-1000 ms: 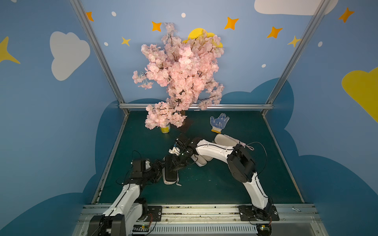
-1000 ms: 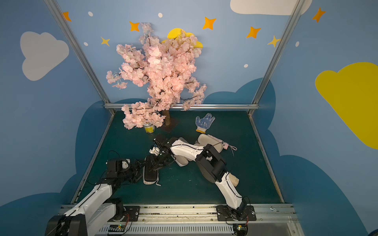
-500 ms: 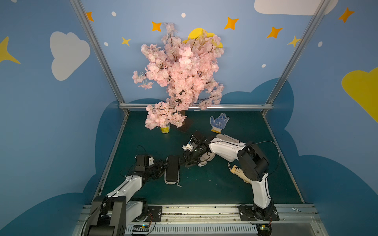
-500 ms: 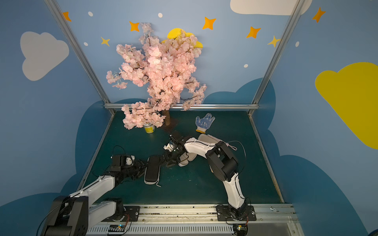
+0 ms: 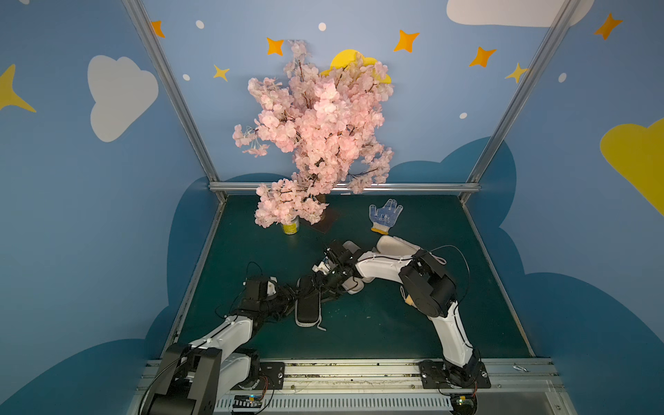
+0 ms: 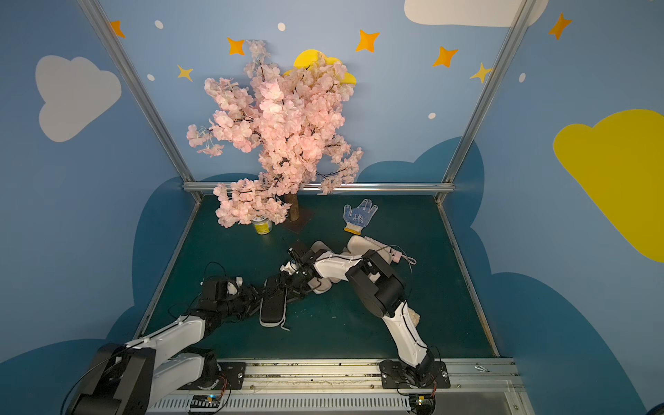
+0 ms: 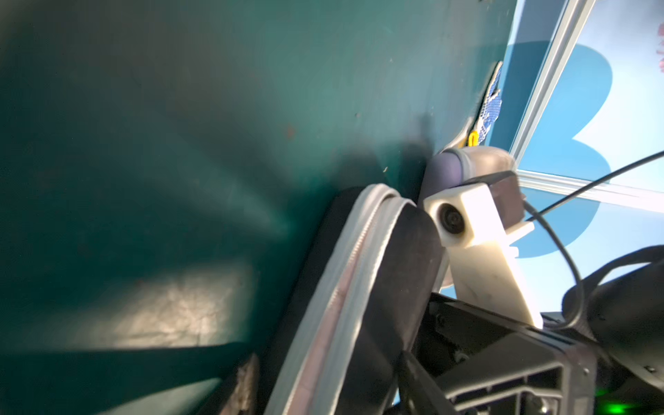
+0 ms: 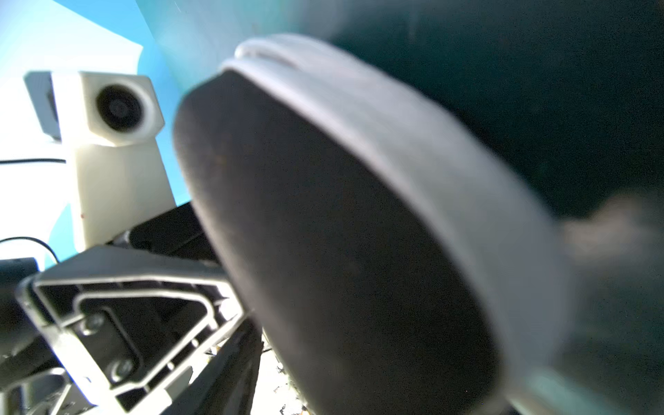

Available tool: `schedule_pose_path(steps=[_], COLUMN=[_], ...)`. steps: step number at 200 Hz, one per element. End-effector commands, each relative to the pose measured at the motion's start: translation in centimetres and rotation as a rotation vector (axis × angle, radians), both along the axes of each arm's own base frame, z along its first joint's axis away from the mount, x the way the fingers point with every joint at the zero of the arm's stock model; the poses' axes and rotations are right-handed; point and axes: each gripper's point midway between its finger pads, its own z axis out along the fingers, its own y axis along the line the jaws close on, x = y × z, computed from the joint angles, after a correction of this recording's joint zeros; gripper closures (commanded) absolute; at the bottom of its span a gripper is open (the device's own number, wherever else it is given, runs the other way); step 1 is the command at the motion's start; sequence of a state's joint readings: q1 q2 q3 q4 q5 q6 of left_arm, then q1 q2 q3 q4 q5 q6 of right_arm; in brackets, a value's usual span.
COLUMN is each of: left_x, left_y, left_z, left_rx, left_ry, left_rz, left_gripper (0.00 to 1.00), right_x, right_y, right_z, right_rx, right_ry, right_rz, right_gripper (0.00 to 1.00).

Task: Put umbrellas into zippered umbrella sleeves
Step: Pick up the umbrella sleeve at the center of the board.

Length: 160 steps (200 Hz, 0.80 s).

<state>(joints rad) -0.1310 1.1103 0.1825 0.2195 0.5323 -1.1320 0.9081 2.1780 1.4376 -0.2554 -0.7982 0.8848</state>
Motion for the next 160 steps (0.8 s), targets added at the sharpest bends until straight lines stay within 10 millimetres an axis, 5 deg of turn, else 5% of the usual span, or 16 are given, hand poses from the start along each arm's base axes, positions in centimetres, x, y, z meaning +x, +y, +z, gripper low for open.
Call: schedule_pose_path(steps=[1,60,90,125,160], left_x=[-2.1,-0.6,0.0,0.8,1.2], left_y=[-1.3,-2.9,-3.1,-2.2,0.6], left_z=[-0.6,1.7,2.8,5.8,9.5], left_rx=[-0.074,-0.239,-0.257,-0.272,-0.245], left_ry=[0.096,0.031,0.000,-0.070,-0.162], left_rz=[-0.043,-0.053,-0.058,-0.054,0.044], left_gripper=[0.36,0.43,0.45,0.33,0.14], right_x=[0.2,0.1,0.8,2.0,4.4], right_y=[1.5,2.8,2.4,1.5,0.9], right_z=[-0.5,1.1,2.0,3.9,9.3], right_rx=[0.063,0.217,0.262,0.310,0.380], right_ry=[-0.049,-0.030,-0.030,-0.067,-0.183], right_rz=[-0.018,-0.040,-0.074,-0.111,-0.196], right_gripper=[0.33,0.30,0.41,0.63,0.70])
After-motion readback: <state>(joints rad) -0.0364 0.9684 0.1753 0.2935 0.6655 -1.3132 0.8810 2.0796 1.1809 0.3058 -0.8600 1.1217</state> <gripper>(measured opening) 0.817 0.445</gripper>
